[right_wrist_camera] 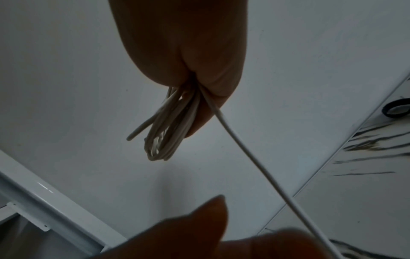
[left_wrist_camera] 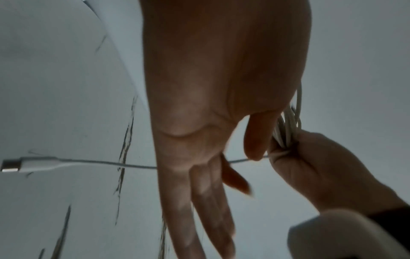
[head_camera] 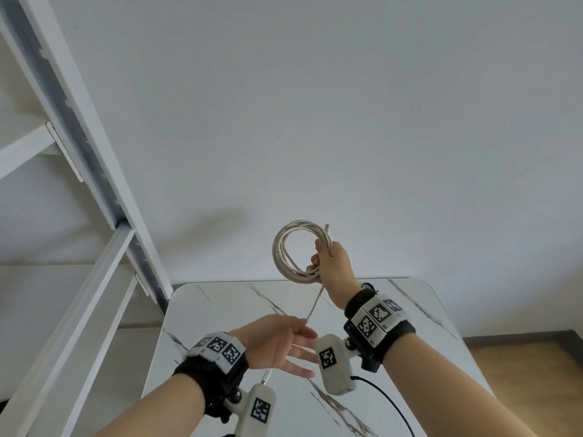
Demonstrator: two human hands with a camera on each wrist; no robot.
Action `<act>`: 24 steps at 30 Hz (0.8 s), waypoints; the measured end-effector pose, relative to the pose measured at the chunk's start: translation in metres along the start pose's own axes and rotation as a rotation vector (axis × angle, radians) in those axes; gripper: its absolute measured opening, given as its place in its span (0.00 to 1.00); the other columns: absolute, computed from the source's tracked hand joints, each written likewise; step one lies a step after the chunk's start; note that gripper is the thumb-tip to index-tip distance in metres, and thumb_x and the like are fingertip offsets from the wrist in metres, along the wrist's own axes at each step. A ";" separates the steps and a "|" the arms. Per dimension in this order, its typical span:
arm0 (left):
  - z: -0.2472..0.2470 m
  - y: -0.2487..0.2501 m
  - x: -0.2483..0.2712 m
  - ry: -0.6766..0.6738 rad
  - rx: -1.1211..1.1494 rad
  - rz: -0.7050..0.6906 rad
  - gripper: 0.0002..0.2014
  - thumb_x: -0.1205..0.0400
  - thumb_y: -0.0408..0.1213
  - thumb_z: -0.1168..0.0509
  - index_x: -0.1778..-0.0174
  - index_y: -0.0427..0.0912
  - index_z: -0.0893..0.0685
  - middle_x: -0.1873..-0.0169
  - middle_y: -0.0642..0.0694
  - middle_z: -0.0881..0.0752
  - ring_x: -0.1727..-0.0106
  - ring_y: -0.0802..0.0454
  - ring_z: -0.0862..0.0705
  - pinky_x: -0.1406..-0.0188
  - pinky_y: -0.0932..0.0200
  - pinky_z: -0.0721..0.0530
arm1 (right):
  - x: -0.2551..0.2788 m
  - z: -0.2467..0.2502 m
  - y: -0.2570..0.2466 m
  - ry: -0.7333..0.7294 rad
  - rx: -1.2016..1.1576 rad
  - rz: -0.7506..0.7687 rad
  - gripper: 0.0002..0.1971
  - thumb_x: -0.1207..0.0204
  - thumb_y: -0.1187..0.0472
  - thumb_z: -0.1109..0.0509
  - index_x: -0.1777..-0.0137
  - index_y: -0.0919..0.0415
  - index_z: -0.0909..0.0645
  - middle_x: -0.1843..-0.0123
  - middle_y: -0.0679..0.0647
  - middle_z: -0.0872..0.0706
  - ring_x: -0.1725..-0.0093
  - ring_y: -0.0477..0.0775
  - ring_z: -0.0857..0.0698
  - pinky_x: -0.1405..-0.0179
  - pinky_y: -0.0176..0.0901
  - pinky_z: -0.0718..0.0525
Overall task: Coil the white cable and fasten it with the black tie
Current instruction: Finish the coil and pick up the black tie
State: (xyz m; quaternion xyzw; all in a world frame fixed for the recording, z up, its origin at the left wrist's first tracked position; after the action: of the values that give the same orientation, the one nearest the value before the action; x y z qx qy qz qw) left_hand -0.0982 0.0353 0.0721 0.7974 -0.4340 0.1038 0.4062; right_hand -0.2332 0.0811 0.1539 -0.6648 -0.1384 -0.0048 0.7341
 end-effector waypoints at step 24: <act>0.053 0.084 0.040 0.681 0.103 -0.614 0.15 0.12 0.37 0.48 0.30 0.40 0.26 0.58 0.36 0.16 0.56 0.41 0.13 0.50 0.44 0.12 | 0.012 0.009 0.010 0.025 0.167 0.027 0.10 0.15 0.54 0.46 0.50 0.62 0.31 0.62 0.54 0.23 0.64 0.55 0.23 0.66 0.45 0.23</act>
State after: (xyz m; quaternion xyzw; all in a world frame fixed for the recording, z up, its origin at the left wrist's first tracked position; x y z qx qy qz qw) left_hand -0.1492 -0.0526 0.1050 0.8287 -0.0138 0.2563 0.4975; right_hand -0.2214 0.0935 0.1471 -0.6029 -0.1203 0.0083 0.7886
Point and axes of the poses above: each hand's wrist, its own x-axis away from the middle knuckle, its own z-axis out of the back of the hand, y = z × x, the point moved 9 cm from there along -x, towards the middle knuckle
